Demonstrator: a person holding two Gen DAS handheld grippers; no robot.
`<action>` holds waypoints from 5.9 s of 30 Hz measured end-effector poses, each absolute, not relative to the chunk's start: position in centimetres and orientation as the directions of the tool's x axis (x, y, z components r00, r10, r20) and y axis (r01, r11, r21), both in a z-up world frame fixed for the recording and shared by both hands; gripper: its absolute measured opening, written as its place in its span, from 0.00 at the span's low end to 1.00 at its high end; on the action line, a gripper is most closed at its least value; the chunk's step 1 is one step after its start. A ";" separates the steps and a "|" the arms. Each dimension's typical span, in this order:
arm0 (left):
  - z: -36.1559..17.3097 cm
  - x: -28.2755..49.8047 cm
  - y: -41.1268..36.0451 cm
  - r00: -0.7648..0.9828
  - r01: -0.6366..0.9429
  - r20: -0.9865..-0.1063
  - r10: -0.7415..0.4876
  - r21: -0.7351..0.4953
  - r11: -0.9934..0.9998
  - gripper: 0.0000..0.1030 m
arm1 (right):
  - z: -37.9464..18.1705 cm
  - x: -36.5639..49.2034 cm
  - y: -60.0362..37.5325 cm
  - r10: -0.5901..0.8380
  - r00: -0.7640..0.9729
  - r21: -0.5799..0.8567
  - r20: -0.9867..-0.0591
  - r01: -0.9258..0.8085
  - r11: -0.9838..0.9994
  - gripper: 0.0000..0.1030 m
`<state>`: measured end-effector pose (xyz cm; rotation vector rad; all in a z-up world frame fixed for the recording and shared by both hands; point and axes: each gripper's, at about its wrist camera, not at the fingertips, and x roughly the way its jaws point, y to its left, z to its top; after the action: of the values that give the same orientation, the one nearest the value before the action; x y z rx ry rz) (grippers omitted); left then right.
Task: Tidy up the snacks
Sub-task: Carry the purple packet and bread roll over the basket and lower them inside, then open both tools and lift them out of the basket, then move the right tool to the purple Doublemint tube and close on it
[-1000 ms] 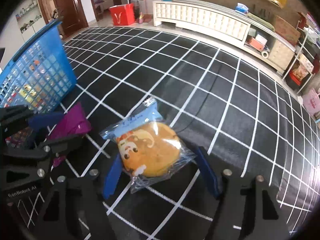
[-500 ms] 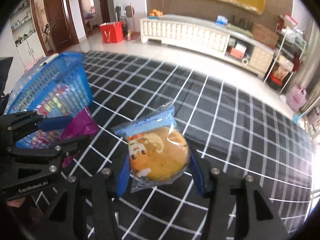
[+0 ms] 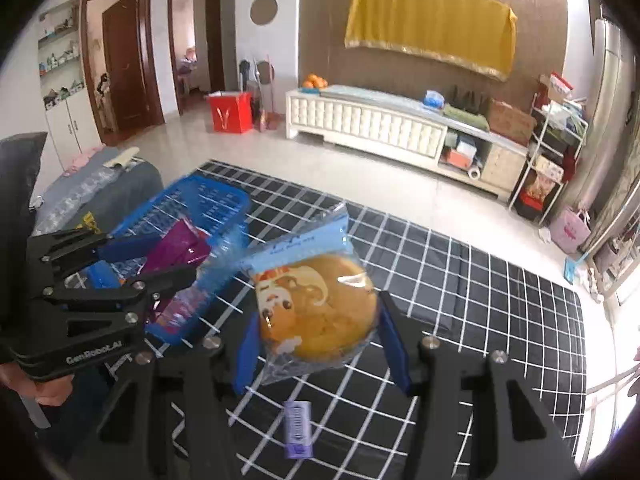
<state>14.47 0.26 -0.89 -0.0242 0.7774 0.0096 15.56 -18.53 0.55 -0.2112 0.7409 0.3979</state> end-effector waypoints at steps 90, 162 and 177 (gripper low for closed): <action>-3.5 7.4 25.5 0.687 -0.207 -0.718 0.108 -0.051 0.977 0.80 | -8.2 17.6 7.5 0.326 0.400 0.059 -0.856 -0.551 0.832 0.57; -8.6 5.6 -0.9 0.610 -0.009 -0.791 -0.050 -0.070 0.998 1.00 | -9.9 7.1 -19.6 0.220 0.520 0.093 -0.825 -0.259 0.961 1.00; -13.7 8.7 -1.5 0.502 -0.037 -0.864 -0.032 -0.059 0.998 1.00 | -16.2 10.5 -19.9 0.223 0.414 0.116 -0.883 -0.266 0.957 0.74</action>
<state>8.72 -1.49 -13.66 -0.0728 1.0450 0.0028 10.54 -19.95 -16.24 -0.0441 1.1018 0.3072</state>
